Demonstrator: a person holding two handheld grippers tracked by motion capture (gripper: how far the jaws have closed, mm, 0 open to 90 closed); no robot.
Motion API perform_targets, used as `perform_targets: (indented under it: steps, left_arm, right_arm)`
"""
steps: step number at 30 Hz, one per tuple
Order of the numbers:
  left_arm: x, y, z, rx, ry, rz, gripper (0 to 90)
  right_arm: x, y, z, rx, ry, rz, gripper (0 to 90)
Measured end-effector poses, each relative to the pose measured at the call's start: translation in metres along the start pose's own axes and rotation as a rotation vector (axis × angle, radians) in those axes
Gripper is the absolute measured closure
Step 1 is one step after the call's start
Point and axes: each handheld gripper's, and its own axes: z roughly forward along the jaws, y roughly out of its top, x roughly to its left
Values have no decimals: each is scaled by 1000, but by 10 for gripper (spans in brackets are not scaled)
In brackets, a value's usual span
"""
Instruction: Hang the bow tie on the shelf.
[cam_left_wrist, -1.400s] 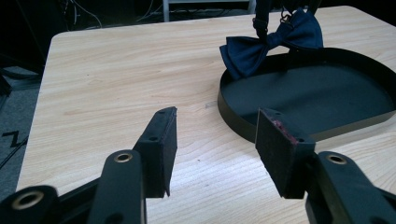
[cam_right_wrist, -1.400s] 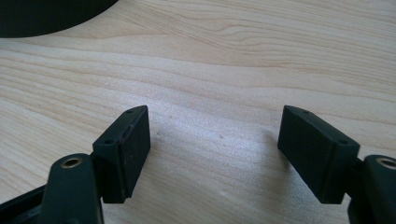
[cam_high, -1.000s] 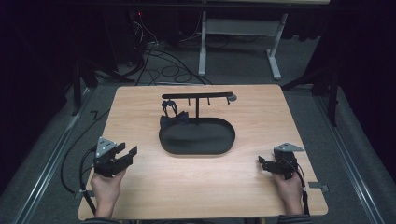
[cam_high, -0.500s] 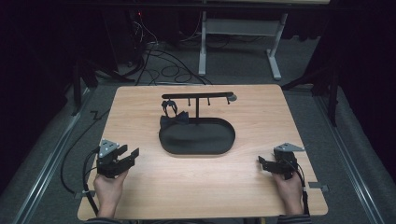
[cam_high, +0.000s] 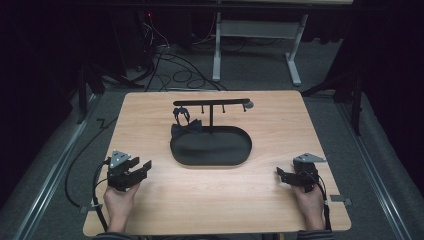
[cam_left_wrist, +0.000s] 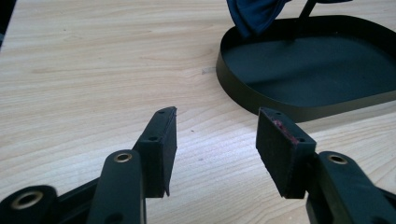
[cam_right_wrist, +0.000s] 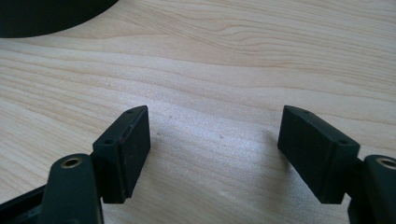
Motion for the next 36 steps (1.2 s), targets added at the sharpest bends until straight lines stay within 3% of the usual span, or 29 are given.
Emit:
perform_targets:
  steps: [20, 36]
  left_arm:
    - [1, -10, 15, 44, -1, -15, 485]
    - [4, -17, 28, 75, 21, -19, 484]
  right_arm:
    - [0, 0, 0, 0, 0, -1, 266]
    - [0, 0, 0, 0, 0, -1, 265]
